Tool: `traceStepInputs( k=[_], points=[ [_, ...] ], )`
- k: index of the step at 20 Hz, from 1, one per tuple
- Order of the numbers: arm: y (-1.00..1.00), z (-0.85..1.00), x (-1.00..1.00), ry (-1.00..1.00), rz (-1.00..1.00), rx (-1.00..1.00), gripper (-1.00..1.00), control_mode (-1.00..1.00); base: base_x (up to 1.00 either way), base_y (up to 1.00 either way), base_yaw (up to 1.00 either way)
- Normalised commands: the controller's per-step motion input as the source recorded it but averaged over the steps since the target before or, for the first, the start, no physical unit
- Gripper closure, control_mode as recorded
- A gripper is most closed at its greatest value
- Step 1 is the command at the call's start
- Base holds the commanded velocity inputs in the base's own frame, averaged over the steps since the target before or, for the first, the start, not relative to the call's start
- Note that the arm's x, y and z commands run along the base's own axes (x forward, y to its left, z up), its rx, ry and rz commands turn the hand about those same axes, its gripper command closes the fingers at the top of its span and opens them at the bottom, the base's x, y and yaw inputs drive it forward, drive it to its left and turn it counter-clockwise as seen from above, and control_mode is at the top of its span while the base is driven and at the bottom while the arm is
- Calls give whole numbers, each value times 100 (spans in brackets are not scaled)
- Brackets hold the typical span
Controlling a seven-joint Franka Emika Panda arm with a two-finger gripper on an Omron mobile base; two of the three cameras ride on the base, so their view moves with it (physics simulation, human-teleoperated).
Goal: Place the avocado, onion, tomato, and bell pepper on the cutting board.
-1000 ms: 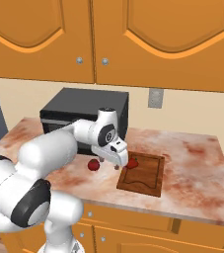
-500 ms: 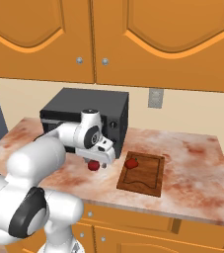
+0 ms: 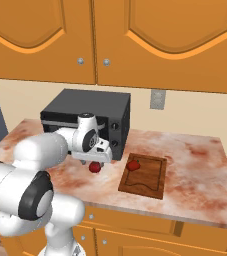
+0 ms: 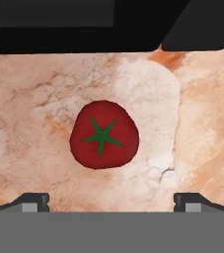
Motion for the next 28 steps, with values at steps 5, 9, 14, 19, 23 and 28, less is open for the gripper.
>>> traceStepInputs(
  k=[5, 9, 14, 19, 23, 28],
  points=[
    [5, -18, 25, 0, 8, 0, -100, -100, 0, 0, 0],
    [1, -25, 15, 0, 1, 0, -100, -100, 0, 0, 0],
    [1, -23, 13, 0, 0, 0, -100, -100, 0, 0, 0],
    [0, -17, 2, 0, 0, 0, -100, -100, 0, 0, 0],
    [0, -27, 0, 0, 0, 1, -100, -100, 0, 0, 0],
    [2, -9, 0, 0, 0, 0, 100, -100, 0, 0, 0]
  ],
)
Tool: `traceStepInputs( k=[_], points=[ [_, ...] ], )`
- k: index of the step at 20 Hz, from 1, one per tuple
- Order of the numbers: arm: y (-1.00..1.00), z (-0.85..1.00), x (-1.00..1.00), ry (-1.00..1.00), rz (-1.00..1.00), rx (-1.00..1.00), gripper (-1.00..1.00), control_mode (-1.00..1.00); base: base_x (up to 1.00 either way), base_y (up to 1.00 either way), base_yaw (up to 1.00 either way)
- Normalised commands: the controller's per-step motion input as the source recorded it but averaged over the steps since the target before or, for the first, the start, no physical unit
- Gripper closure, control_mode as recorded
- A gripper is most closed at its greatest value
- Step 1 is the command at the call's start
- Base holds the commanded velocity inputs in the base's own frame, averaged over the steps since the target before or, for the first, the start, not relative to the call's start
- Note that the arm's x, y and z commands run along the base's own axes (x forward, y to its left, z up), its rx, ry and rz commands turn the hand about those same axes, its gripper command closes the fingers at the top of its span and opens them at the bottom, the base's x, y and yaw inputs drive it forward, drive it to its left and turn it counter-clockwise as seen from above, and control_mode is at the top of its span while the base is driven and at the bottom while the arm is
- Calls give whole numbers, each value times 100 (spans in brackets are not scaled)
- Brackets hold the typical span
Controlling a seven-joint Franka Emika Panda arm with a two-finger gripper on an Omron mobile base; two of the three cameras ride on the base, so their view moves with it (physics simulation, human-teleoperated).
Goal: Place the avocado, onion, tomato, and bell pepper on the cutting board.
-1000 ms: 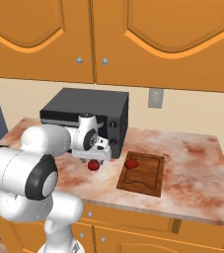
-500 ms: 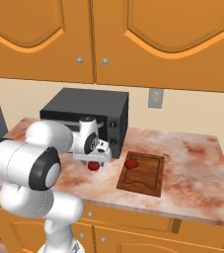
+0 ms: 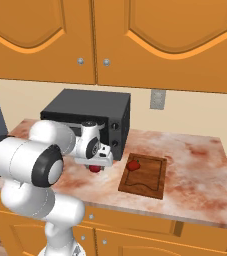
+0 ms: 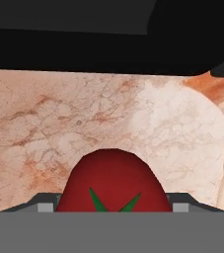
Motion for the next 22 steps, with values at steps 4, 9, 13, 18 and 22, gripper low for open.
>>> traceStepInputs(
  k=[4, 9, 13, 18, 22],
  points=[
    [-1, 21, -2, 0, -1, 0, 100, -100, 0, 0, 0],
    [-16, 42, -10, 0, -2, 0, 100, -100, 0, 0, 0],
    [-25, 36, -9, 3, -3, 0, 100, -100, 0, 0, 0],
    [-35, 25, 0, 6, -6, 0, 100, -100, 0, 0, 0],
    [-61, 10, 2, 8, -6, 0, 100, -100, 0, 0, 0]
  ],
)
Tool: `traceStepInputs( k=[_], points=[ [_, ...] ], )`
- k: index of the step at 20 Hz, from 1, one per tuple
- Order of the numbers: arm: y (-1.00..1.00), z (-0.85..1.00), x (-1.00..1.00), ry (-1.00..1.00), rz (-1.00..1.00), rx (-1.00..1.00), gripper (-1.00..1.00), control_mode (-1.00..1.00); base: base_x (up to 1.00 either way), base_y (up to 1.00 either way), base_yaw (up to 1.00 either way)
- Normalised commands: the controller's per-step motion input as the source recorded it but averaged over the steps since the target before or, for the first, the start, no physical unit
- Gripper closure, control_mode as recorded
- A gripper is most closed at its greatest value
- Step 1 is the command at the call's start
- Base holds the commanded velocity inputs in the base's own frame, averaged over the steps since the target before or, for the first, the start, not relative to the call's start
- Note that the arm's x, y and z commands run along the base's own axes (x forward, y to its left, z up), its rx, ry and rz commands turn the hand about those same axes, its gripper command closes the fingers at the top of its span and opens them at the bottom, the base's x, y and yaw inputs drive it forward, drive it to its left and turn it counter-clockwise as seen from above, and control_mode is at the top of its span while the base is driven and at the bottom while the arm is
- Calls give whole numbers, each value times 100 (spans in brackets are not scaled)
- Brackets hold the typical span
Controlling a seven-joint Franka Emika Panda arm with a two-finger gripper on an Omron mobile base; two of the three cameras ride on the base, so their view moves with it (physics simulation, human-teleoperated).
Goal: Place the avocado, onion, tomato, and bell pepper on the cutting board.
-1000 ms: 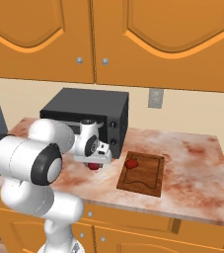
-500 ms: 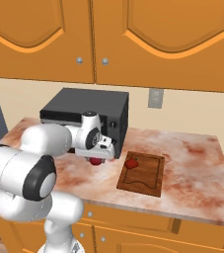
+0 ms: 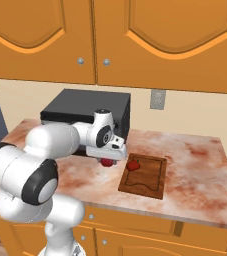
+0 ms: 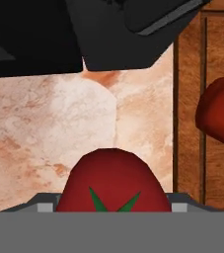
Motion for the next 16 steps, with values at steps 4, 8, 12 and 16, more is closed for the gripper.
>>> traceStepInputs(
  k=[4, 8, 12, 16],
  points=[
    [-68, 5, 16, 11, -8, 0, 100, -100, 0, 0, 0],
    [-67, 2, 16, 8, -7, 0, 100, -100, 0, 0, 0],
    [-74, 0, 5, 1, -6, 3, 100, -100, 0, 0, 0],
    [-65, 1, 0, -2, -7, 5, 100, -100, 0, 0, 0]
  ],
)
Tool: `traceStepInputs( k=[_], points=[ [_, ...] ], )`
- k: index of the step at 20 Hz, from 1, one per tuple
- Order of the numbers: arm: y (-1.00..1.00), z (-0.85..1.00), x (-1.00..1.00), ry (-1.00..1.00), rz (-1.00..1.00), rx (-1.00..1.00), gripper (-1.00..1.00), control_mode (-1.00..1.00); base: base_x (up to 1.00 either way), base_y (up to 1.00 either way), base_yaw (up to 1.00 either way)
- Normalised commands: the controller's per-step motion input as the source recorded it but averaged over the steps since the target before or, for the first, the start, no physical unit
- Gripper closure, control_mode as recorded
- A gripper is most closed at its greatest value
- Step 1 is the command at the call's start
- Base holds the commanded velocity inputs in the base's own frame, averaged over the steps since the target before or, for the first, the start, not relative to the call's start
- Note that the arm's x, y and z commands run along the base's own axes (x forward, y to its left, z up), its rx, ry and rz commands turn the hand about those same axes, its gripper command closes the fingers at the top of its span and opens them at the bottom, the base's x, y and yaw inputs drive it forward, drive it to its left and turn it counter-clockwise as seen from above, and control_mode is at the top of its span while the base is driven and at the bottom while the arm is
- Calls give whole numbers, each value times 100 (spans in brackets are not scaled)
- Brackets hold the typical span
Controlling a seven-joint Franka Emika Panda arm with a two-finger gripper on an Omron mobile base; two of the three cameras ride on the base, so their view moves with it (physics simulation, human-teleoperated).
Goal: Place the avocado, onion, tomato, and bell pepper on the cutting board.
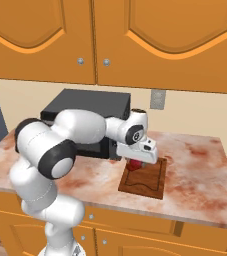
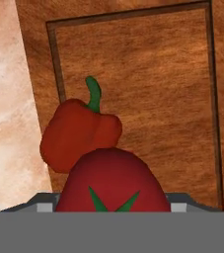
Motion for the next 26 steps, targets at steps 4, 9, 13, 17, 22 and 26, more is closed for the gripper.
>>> traceStepInputs(
  k=[4, 9, 13, 17, 22, 26],
  points=[
    [-57, 8, 0, -8, -4, 5, 100, -100, 0, 0, 0],
    [-47, 7, 0, -13, 0, 4, 100, -100, 0, 0, 0],
    [-34, -5, 0, -18, 0, 2, 100, -100, 0, 0, 0],
    [-6, -32, 0, -24, 0, 0, 100, -100, 0, 0, 0],
    [4, -20, 12, -9, 1, 0, 100, -100, 0, 0, 0],
    [16, -6, 26, 0, 1, 0, 100, -100, 0, 0, 0]
  ],
)
